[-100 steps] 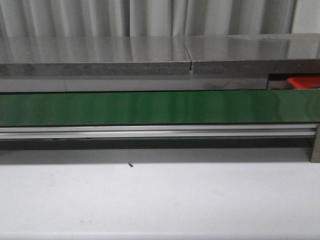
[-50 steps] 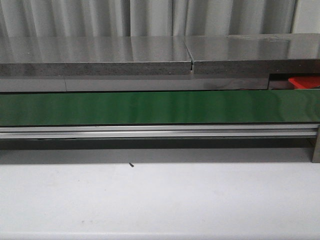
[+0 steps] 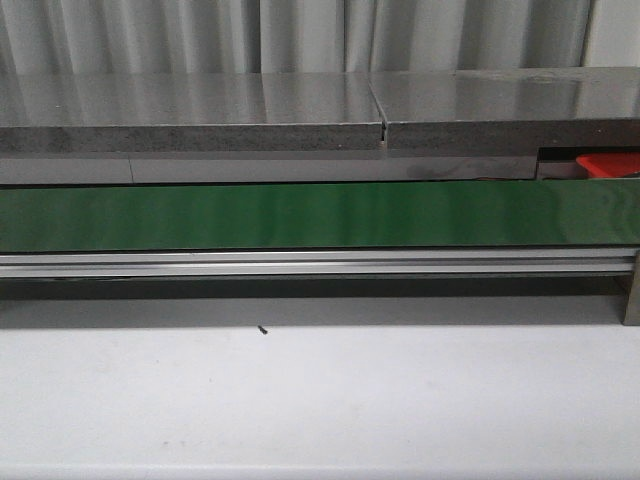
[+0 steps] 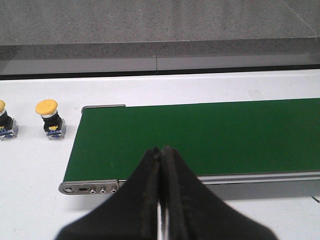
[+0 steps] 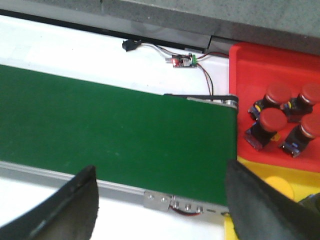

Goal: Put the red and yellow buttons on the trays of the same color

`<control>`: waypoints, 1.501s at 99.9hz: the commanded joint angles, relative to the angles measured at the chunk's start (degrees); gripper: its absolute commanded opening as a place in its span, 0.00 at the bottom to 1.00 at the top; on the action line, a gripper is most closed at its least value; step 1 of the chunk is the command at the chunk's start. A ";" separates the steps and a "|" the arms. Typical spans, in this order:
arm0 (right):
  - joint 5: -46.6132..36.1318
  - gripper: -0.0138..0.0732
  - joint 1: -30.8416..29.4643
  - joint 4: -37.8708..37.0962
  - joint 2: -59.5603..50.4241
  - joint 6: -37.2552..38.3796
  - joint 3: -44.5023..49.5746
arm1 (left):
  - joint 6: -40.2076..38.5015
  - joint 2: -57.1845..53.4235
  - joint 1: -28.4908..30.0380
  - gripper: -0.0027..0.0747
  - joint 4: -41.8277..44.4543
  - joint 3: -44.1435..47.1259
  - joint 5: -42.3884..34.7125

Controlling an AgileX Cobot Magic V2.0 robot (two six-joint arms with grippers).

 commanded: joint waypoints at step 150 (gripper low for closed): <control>3.84 0.08 -0.01 -0.55 -12.38 0.33 5.62 | -5.05 0.45 0.14 0.78 -0.90 -2.11 -6.98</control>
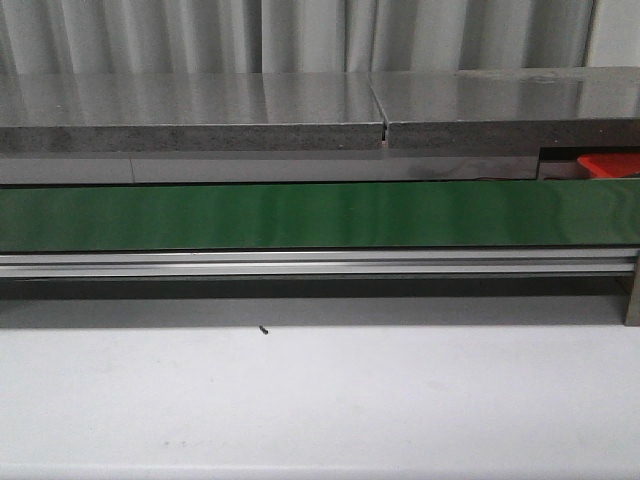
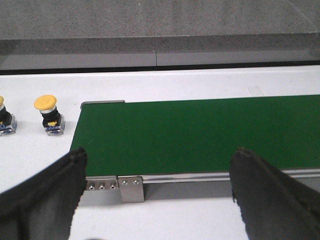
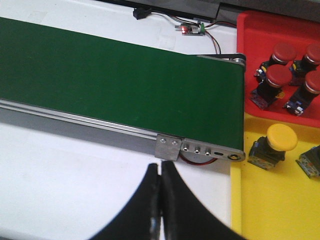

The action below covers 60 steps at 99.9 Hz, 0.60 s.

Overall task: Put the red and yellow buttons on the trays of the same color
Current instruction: 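Move the left gripper toward the yellow buttons on the table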

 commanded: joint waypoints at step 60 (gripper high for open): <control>-3.40 0.08 -0.01 -0.16 -0.22 0.10 -1.44 | -8.19 42.82 20.80 0.78 -1.39 -39.02 1.92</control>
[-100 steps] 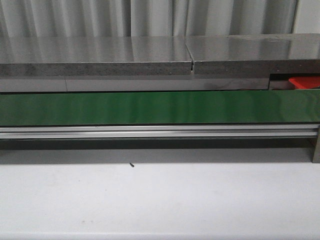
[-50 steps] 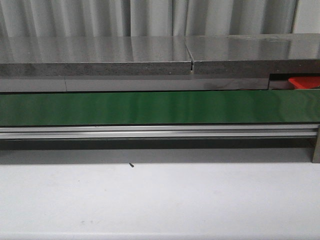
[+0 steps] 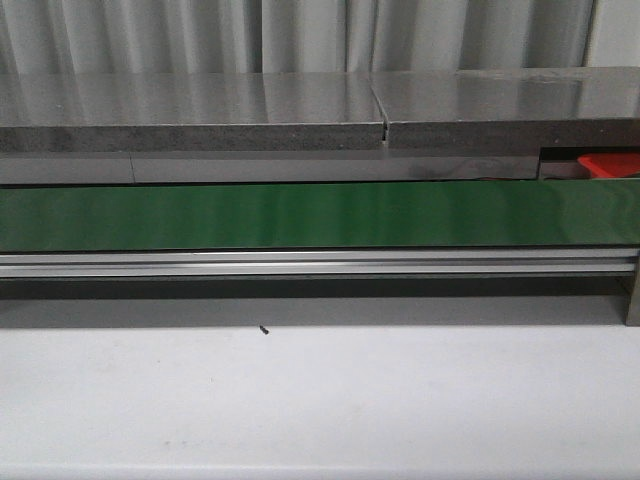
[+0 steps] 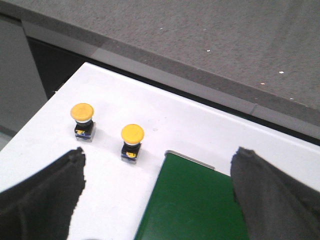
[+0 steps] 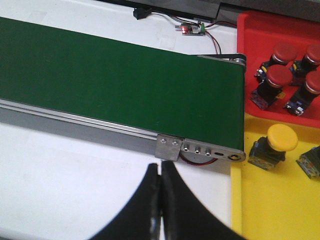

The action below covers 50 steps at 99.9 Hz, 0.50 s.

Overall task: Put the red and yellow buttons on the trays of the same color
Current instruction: 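Move the left gripper toward the yellow buttons on the table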

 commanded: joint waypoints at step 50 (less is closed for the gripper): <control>-3.40 0.08 -0.01 -0.16 -0.22 0.10 -1.44 | -0.29 38.90 1.30 0.78 -0.91 -32.54 9.54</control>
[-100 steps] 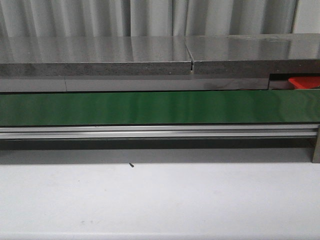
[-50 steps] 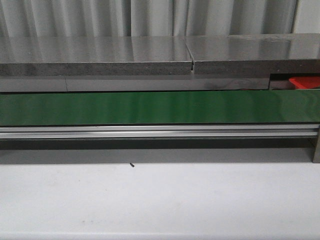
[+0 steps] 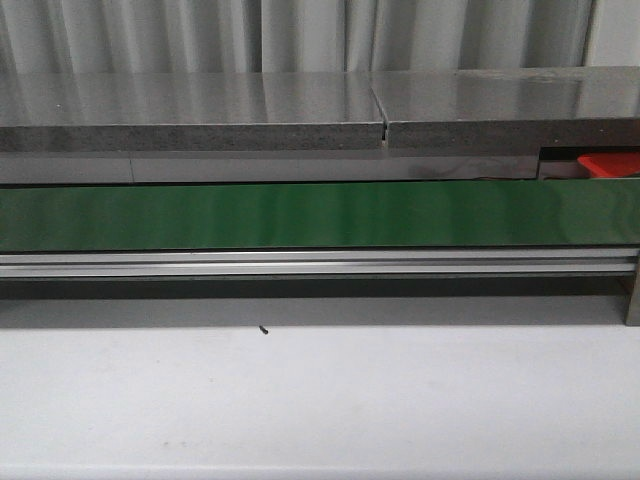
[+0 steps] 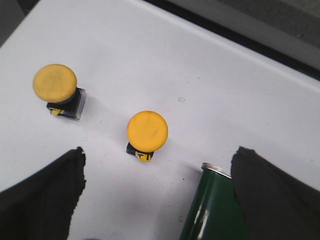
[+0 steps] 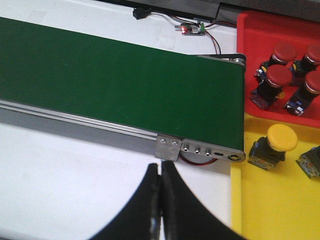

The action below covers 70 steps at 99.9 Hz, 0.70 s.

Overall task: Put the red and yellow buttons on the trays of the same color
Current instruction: 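Move the left gripper toward the yellow buttons on the table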

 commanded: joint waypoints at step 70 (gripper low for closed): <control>-3.40 0.08 -0.01 -0.16 -0.22 0.10 -1.44 | 0.13 8.68 0.12 0.78 0.16 -7.65 -4.46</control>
